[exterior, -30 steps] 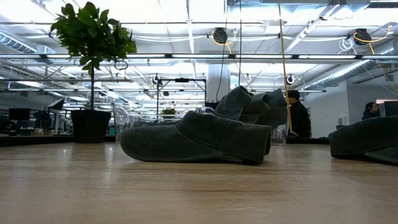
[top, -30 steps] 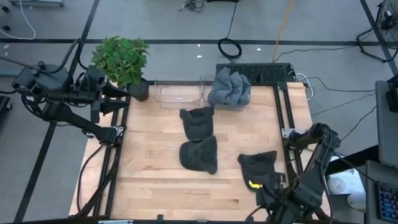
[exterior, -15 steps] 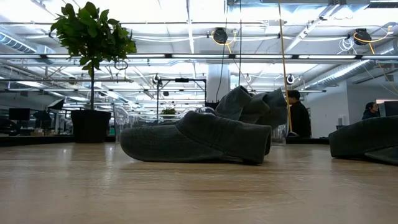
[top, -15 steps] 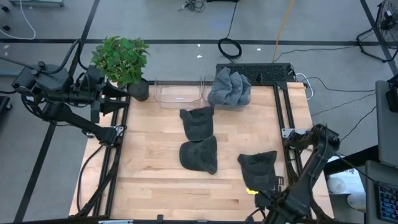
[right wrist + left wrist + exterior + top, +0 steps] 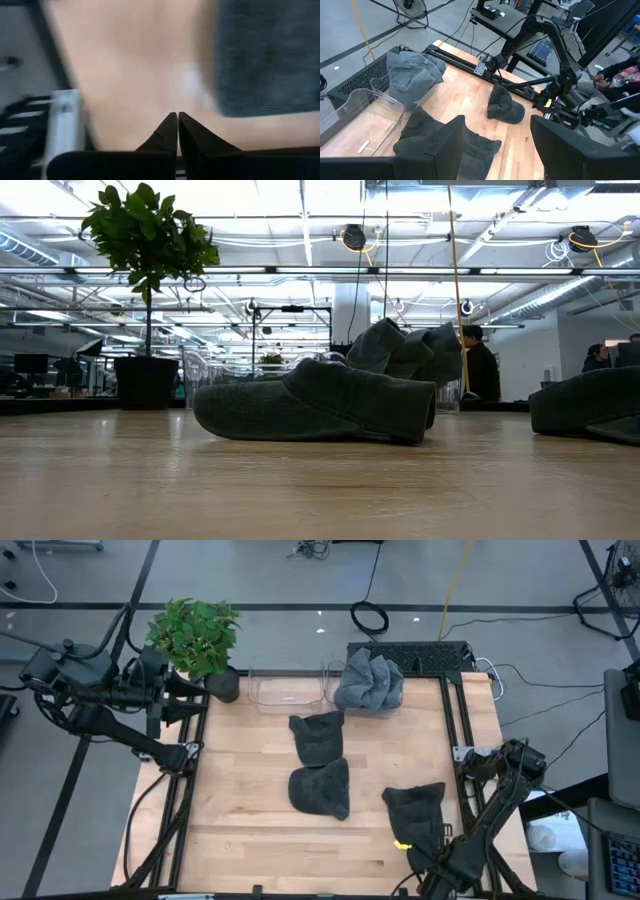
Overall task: Pick & Place hat
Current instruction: Put the bottom right black cap into the left transparent bin
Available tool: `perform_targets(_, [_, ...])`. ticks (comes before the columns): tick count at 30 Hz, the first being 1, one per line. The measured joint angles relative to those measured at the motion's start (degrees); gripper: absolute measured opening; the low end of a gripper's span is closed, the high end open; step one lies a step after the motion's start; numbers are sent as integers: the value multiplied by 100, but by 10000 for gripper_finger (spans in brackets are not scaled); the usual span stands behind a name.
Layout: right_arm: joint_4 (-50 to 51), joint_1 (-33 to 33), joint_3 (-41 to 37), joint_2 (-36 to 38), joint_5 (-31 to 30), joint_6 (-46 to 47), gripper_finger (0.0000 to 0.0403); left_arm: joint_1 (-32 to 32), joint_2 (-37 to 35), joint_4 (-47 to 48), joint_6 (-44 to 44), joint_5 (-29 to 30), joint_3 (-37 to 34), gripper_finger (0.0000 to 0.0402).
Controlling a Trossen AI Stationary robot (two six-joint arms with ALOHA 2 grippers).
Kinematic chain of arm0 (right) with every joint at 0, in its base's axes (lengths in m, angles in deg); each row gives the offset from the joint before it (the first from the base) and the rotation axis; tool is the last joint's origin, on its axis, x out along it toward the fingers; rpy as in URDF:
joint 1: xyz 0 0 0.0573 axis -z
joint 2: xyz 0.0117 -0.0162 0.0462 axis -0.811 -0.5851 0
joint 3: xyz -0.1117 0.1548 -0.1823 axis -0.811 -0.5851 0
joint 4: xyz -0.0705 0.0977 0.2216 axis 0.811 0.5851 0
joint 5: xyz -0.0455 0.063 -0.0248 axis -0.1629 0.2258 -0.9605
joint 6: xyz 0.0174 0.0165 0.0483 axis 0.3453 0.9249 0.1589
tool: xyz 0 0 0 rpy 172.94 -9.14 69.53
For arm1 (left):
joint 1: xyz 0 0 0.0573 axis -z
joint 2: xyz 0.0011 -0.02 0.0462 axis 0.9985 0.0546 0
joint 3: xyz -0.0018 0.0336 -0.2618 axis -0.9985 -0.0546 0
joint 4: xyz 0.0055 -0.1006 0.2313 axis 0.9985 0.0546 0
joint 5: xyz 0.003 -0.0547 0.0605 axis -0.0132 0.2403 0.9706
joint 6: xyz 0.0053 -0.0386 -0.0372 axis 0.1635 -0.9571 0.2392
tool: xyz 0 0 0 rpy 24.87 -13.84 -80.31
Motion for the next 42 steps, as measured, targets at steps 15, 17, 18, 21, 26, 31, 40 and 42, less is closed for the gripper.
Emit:
perform_targets(15, [41,33,4,520,-479,270,176,-1,-1,92,10,-7,0,234])
perform_targets(17, [38,33,4,469,-493,338,190,-1,-2,93,8,-7,0,234])
perform_targets(18, [41,33,4,430,-516,375,194,0,-2,93,8,-7,0,234])
perform_targets(21, [114,-10,4,273,-758,433,200,-1,-2,95,6,-9,0,234])
perform_targets(26, [271,-192,2,112,-1667,529,186,-1,-2,98,-6,-12,0,234])
perform_targets(31, [-44,-349,3,42,-1644,631,164,-1,-2,98,-99,-15,0,234])
perform_targets(40, [-467,-347,4,242,-1047,755,150,-2,-2,98,-198,-31,0,234])
perform_targets(42, [-578,-309,4,284,-786,1056,150,-2,-2,98,-187,-29,0,234])
